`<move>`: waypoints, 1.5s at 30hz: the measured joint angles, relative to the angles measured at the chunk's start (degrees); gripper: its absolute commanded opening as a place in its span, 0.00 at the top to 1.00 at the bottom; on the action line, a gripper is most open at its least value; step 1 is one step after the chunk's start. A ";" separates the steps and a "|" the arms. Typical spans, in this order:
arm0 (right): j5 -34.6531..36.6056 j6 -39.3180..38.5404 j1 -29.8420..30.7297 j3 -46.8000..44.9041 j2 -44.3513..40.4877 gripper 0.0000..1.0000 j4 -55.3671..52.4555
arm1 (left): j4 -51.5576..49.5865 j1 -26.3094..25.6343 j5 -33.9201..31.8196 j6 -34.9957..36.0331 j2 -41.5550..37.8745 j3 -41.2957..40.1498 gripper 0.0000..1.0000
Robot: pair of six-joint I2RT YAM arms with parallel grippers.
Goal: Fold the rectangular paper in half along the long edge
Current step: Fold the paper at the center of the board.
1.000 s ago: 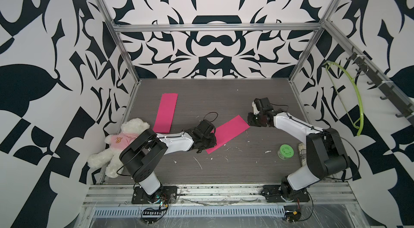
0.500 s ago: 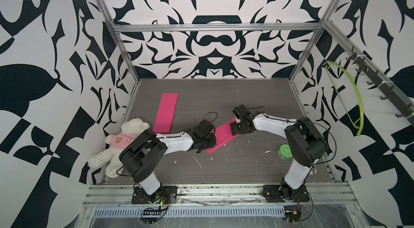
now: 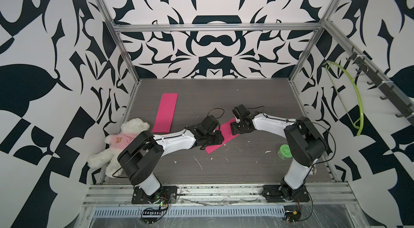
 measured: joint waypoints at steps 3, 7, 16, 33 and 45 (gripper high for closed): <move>0.22 0.24 0.00 -0.07 0.00 0.34 0.07 | 0.22 -0.74 1.16 0.74 3.80 4.17 0.88; 0.37 0.39 0.00 -0.09 0.00 0.35 0.09 | 0.31 -0.92 2.47 0.63 8.83 6.10 0.91; 0.44 0.61 0.00 -0.09 0.00 0.36 0.09 | -0.44 -0.92 3.43 -0.07 12.20 5.88 0.90; 0.92 0.70 0.00 -0.09 0.00 0.37 0.04 | 5.05 1.36 3.69 -3.85 3.21 -7.32 0.90; 1.14 0.68 0.00 -0.09 0.02 0.37 0.02 | 14.80 4.17 7.98 -8.83 -3.04 -19.12 0.90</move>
